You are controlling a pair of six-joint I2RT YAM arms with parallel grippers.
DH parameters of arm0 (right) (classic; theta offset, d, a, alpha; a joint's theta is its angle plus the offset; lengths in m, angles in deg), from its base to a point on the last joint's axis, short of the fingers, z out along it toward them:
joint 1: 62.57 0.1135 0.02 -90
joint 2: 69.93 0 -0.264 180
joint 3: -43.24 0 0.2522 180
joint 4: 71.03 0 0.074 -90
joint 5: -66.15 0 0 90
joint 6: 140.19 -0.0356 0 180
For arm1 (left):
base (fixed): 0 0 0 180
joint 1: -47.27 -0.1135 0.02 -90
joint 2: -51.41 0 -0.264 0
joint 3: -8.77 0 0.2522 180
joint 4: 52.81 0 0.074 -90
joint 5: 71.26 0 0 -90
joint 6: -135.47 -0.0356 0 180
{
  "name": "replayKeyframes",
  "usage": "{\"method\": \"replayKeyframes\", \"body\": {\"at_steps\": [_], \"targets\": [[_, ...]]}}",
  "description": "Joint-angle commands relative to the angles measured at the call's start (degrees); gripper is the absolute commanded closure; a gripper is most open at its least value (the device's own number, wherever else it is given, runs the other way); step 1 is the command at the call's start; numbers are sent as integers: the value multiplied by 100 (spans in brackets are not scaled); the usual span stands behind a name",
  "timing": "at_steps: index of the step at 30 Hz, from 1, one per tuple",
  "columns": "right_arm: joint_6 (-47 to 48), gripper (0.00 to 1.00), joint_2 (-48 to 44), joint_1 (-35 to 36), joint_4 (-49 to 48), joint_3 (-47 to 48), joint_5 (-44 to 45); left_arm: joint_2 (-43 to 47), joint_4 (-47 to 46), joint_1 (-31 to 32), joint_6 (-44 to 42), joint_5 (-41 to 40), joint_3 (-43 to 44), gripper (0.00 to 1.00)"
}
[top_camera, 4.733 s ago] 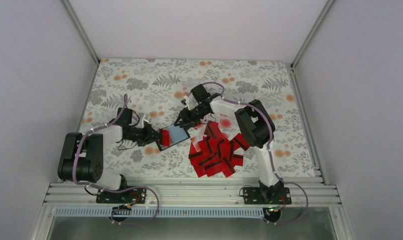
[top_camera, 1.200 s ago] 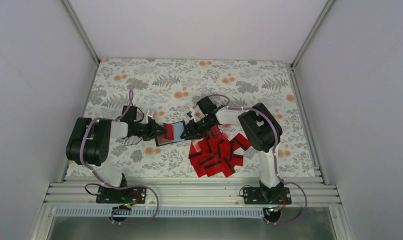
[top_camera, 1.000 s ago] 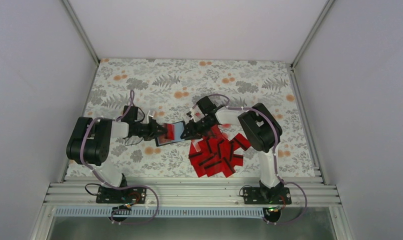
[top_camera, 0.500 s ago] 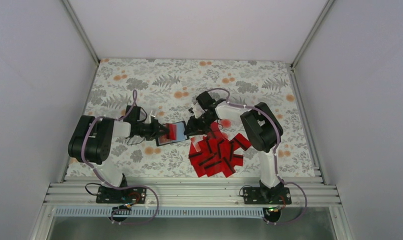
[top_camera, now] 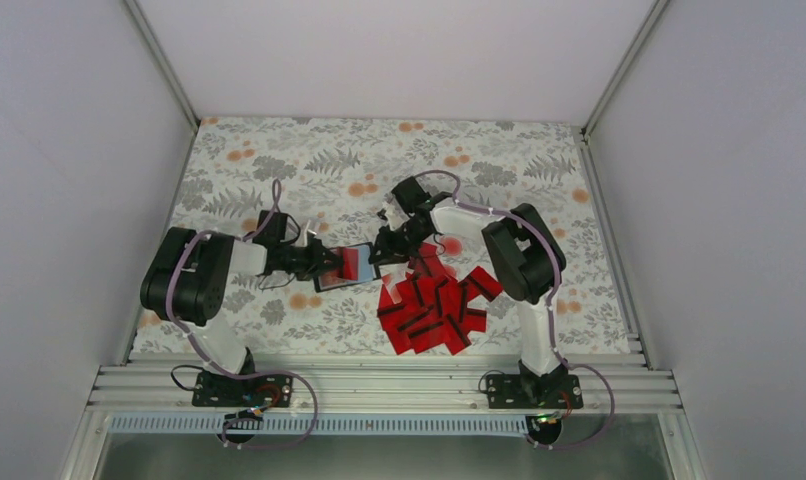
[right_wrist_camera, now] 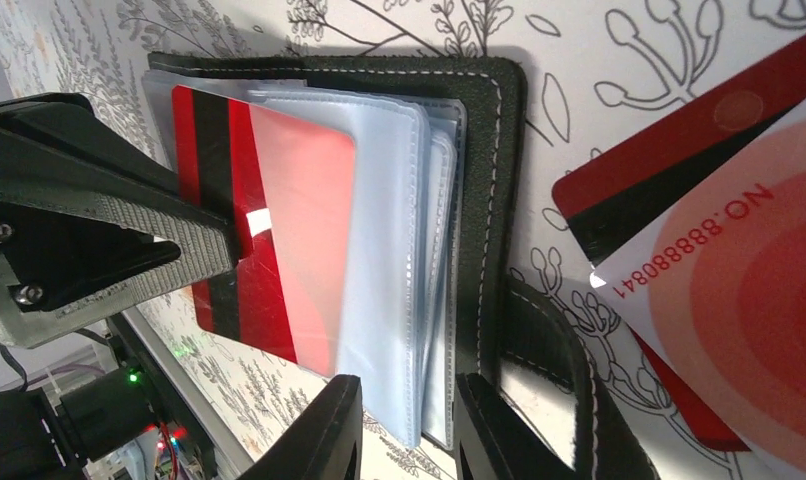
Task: Put the credit cards into the card holder
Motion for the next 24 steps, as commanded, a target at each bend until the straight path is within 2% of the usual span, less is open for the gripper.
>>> {"method": "replayKeyframes", "body": {"at_steps": [1,10,17,24], "targets": [[50,76,137,-13,30,-32,43,-158,-124,95,67,-219,42,98],[19,76,-95,77,125,-468,406,-222,-187,114,86,-248,37,98],[120,76,43,269,-68,-470,-129,-268,-173,117,42,-274,66,98],[74,76,95,350,-160,-470,-304,-288,-184,118,-24,-290,-12,98]]}}
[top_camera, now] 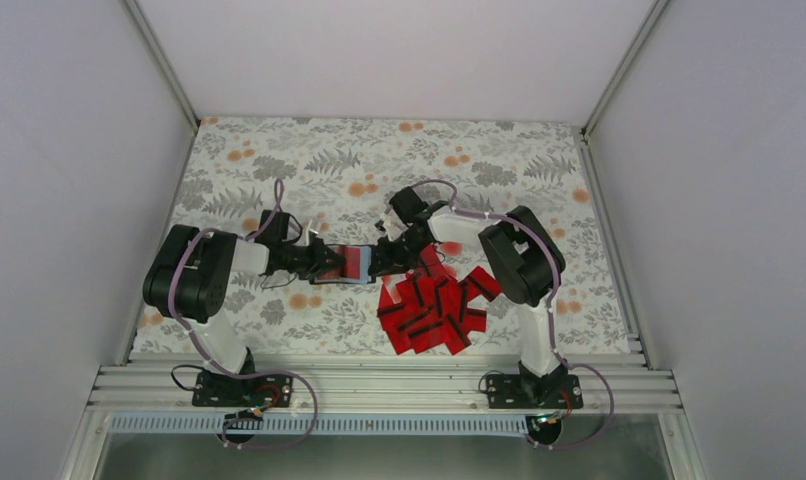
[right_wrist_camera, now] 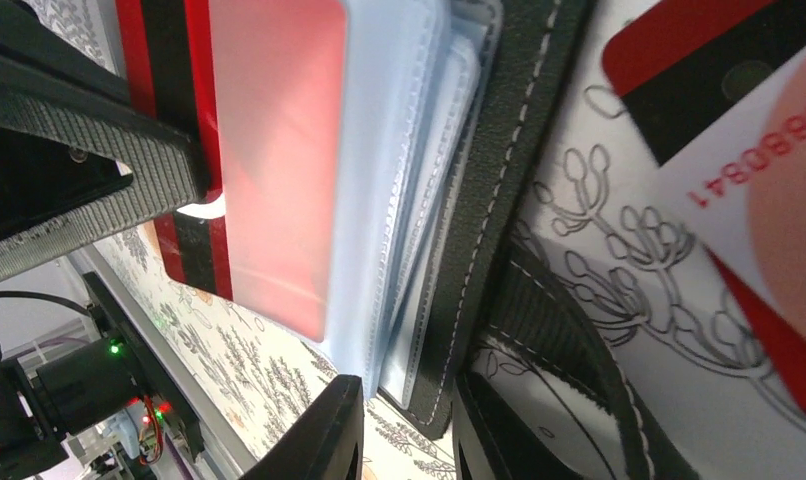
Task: Put the credit cards into the card holder
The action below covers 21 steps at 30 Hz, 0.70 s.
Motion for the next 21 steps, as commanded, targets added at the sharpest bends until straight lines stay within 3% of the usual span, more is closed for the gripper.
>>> {"method": "replayKeyframes", "body": {"at_steps": [1,7,16,21], "targets": [[65,76,145,171,-23,-89,-252,-151,5,44,-128,-285,-70,98],[121,77,199,168,13,-39,-281,-224,64,44,-214,-279,-28,98],[184,78,212,149,127,100,-112,-228,1144,44,-1173,-493,471,97],[158,78,263,138,127,167,-97,-375,1220,44,-1250,-367,578,98]]}}
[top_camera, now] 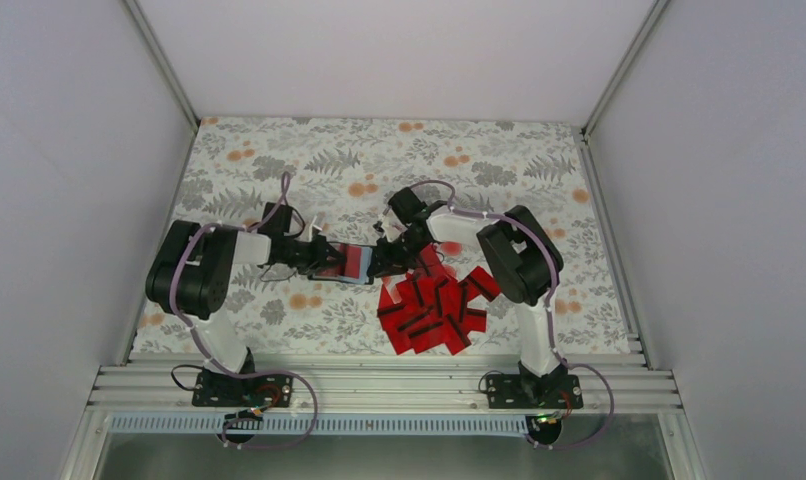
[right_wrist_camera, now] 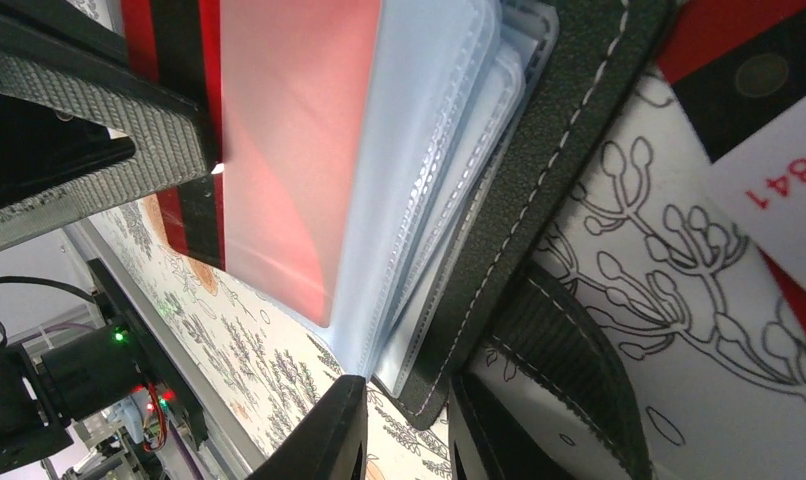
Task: Put the credit cards into the card holder
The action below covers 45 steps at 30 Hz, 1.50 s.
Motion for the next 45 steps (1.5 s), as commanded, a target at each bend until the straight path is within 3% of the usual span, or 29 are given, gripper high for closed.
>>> {"method": "replayKeyframes", "body": {"at_steps": [1,7,22,30,45], "targets": [[49,78,203,99,81,146,37,-300,335,28,-371,-262,94,98],[5,78,215,96,76,207,69,-412,548,109,-513,-246,229,94],[-37,78,101,97,85,162,141,120,1853,152,-831,-1092,640,54],[-62,78,98,103,80,208,135,261,2365,204,-886,-1398,881,41],[-149,79,9,99,46,203,131,287,2981,615,-999,-2397,1543,39]]}}
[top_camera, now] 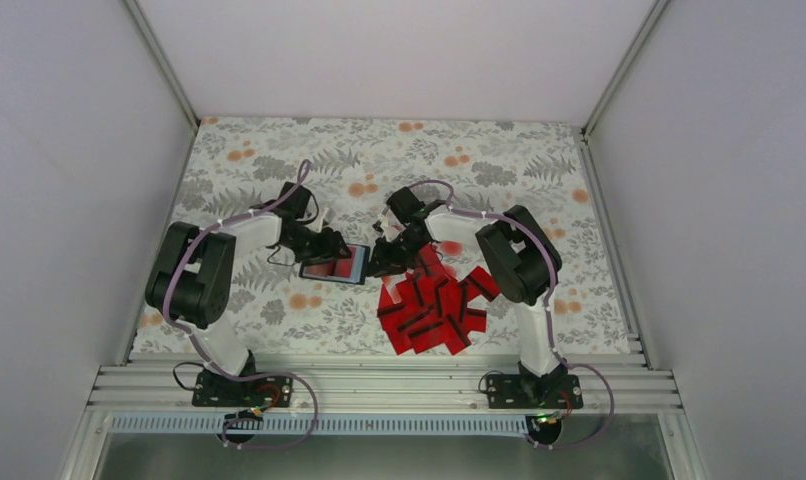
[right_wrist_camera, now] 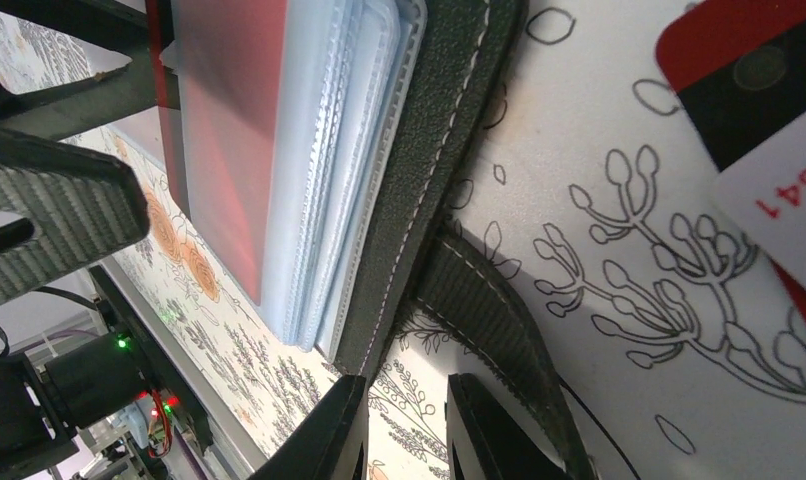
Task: Put the credit cards into the card holder
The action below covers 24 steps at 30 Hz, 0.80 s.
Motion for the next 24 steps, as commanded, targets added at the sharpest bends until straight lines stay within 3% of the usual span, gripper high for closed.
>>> {"method": "replayKeyframes", "body": {"at_steps": [1,13,24], "targets": [[-59,79,-43,77,-67,90,90,36,338,150,-174,-727,236,40],[-178,79,118,87,-184,223,-21,-243,525,690,-70,-1270,564,46],[-222,81,223,87,-249,328,-88,-456,1074,1210,398,-1826,1076,47]]}}
